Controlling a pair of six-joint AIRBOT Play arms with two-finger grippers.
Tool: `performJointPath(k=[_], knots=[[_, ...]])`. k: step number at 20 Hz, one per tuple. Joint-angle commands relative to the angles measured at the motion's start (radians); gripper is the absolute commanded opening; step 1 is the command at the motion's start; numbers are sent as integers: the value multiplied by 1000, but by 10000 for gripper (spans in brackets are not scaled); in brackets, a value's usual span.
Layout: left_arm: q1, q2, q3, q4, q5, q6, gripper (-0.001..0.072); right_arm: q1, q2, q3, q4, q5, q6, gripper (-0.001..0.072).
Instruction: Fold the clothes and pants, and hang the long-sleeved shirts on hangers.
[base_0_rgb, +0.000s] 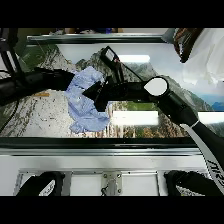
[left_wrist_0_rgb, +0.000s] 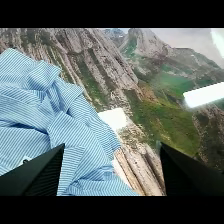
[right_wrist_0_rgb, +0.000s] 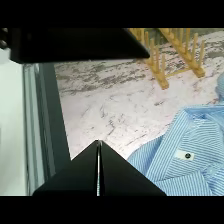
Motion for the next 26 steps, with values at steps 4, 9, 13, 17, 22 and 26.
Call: performJointPath(k=[4, 9, 13, 17, 22, 26], knots=[[10, -369, 1, 228, 48, -77, 619, -172, 124, 0, -87, -118, 141, 24], [-66, -650, 4, 225, 197, -77, 619, -243, 151, 0, -95, -95, 172, 24], [-86, -800, 109, 229, 126, -132, 618, -243, 147, 0, -100, -73, 172, 24], [-123, -883, 225, 232, -14, -170, 593, -243, 147, 0, -100, -73, 172, 24], [-165, -844, 233, 220, -81, -193, 20, -264, 168, 1, -101, -80, 172, 24], [-295, -605, 233, 168, -68, -193, 20, -385, 234, 2, -107, -88, 198, 24]])
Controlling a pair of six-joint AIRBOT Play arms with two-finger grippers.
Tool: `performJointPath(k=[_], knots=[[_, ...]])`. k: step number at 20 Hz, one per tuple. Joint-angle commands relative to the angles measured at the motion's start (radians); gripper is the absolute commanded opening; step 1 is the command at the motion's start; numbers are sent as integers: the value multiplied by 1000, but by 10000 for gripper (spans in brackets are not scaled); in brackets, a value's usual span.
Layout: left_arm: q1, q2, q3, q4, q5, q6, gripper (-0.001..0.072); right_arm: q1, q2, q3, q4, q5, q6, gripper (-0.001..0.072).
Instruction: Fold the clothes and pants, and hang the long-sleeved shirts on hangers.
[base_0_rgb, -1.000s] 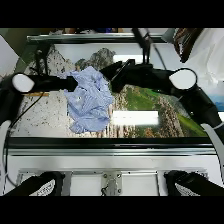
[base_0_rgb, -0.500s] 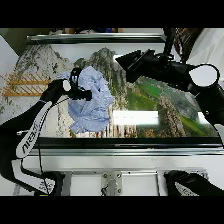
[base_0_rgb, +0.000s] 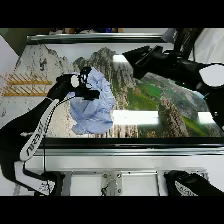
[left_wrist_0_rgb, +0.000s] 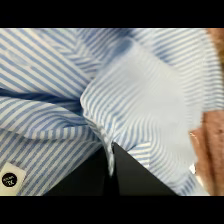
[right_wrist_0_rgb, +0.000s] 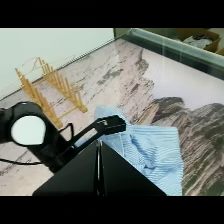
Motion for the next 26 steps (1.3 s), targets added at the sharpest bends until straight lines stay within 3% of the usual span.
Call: performJointPath(k=[1, 5, 8, 9, 10, 11, 15, 18, 21, 24, 26], knots=[[-130, 173, 4, -59, -8, -5, 20, -106, 53, 1, -33, -6, 61, 23], [-378, 245, 2, -65, 63, -48, 20, -232, 101, 1, -236, 35, 287, 24], [-505, 183, 2, -65, 214, -48, 21, -270, 116, 1, -352, 134, 365, 24], [-520, 161, 6, -60, 248, -43, 177, -274, 117, 1, -374, 169, 364, 24], [-516, 141, 27, -56, 245, -42, 540, -274, 119, 1, -391, 197, 364, 24], [-489, 126, 66, -56, 211, -41, 692, -274, 119, 1, -402, 218, 364, 24], [-266, 117, 186, 3, 39, -42, 677, -274, 119, 0, -403, 272, 365, 24], [-63, 115, 156, 3, -60, -38, 677, -273, 119, -1, -404, 294, 417, 24], [62, 107, 38, 3, 9, -38, 677, -265, 118, -1, -410, 306, 418, 24], [90, 44, 8, -24, 34, -26, 677, -243, 118, -7, -483, 311, 494, 23], [64, -18, 40, -38, 9, 49, 677, -231, 118, -23, -521, 334, 533, 23]])
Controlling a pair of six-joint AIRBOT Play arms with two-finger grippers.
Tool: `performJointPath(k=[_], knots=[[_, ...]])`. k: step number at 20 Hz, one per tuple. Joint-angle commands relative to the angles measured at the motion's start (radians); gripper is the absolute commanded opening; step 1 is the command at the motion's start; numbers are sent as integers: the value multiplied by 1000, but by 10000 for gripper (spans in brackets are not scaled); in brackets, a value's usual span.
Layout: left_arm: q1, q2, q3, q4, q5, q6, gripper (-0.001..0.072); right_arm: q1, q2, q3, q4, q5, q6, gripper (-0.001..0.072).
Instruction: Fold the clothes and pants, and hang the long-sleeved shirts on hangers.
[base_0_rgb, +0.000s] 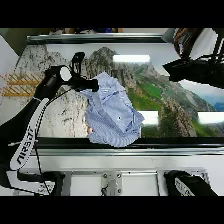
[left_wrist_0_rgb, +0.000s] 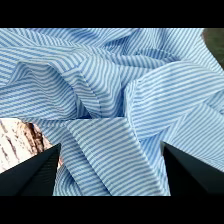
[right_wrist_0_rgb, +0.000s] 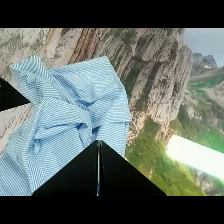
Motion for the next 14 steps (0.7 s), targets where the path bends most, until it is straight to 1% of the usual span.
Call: performJointPath(k=[1, 3, 5, 6, 7, 8, 9, 10, 11, 12, 13, 14], knots=[[-5, -91, 25, -11, -13, 78, 677, 21, 0, -26, -71, 41, 82, 24], [-23, -151, 80, -12, -21, 79, 677, 27, 0, -61, -78, 79, 111, 23], [-25, -206, 135, -15, -46, 75, 676, 31, 0, -110, -132, 122, 160, 24], [-25, -228, 161, -20, -60, 67, 566, 36, 0, -141, -184, 136, 209, 23], [-25, -240, 178, -24, -69, 64, 279, 55, 0, -182, -259, 141, 289, 23], [-25, -243, 187, -23, -75, 68, 23, 85, 0, -225, -343, 142, 389, 22], [-25, -238, 188, -23, -75, 67, 21, 129, -3, -274, -449, 142, 537, 22], [-25, -231, 187, -23, -77, 67, 21, 183, -12, -322, -560, 141, 728, 22], [-25, -224, 187, -22, -79, 67, 21, 238, -28, -361, -647, 134, 869, 23], [-25, -218, 187, -22, -80, 68, 21, 286, -55, -396, -688, 105, 964, 37], [-24, -215, 187, -22, -80, 68, 21, 317, -87, -421, -666, 59, 1027, 214], [-24, -213, 187, -22, -82, 68, 21, 341, -131, -435, -615, 4, 1067, 603]])
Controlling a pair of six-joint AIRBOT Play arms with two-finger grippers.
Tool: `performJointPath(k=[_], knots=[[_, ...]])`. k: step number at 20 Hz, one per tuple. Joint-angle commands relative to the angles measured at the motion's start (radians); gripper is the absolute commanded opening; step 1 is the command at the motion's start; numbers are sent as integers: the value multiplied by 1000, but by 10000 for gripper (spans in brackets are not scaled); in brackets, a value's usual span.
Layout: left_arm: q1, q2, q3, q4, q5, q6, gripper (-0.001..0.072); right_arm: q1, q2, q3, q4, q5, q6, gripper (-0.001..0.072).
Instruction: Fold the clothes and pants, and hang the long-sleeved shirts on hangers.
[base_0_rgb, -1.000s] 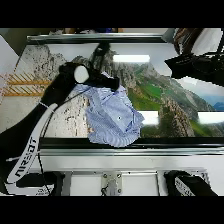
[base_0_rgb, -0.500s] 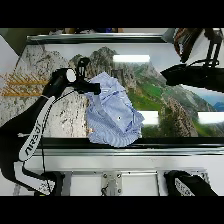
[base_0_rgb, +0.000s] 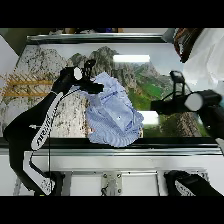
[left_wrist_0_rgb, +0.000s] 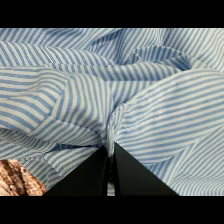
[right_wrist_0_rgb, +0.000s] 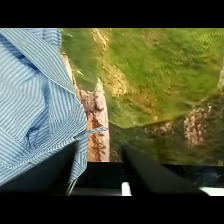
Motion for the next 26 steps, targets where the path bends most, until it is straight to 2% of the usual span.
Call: performJointPath(k=[1, 4, 5, 6, 8, 10, 11, 12, 14, 16, 19, 21, 23, 26], knots=[[0, 4, 7, 0, -13, 2, 21, 109, -114, -79, -45, -128, 305, 698], [0, 4, 6, 0, -25, 2, 21, 117, -238, -79, 69, -172, 296, 698], [0, 4, 6, 0, -26, 2, 21, 117, -268, -79, 103, -171, 270, 697], [0, 4, 6, 0, -29, 2, 21, 117, -295, -79, 159, -172, 221, 665], [0, 4, 7, 0, -30, 2, 21, 117, -330, -79, 245, -172, 120, 362], [1, 6, 7, 0, -44, 2, 21, 116, -332, -78, 248, -172, 91, 303], [2, 13, 7, 0, -59, 2, 21, 111, -322, -74, 237, -166, 64, 116], [2, 27, 7, 0, -68, 2, 21, 101, -302, -69, 222, -161, 43, 24], [3, 97, 8, 1, -69, 2, 21, 59, -241, -16, 184, -105, 9, 23], [3, 200, 60, -1, -84, 2, 21, -6, -166, 121, 177, 14, -87, 23], [-20, 385, 250, -58, -127, 2, 21, -62, -75, 475, 178, 214, -176, 23], [-48, 500, 380, -144, -123, 2, 21, -61, -34, 751, 220, 270, -176, 22], [-114, 622, 435, -156, -74, 2, 20, -61, 2, 962, 292, 269, -175, 22], [-228, 838, 325, -150, 137, 2, 20, -61, 67, 1143, 326, 248, -150, 22]])
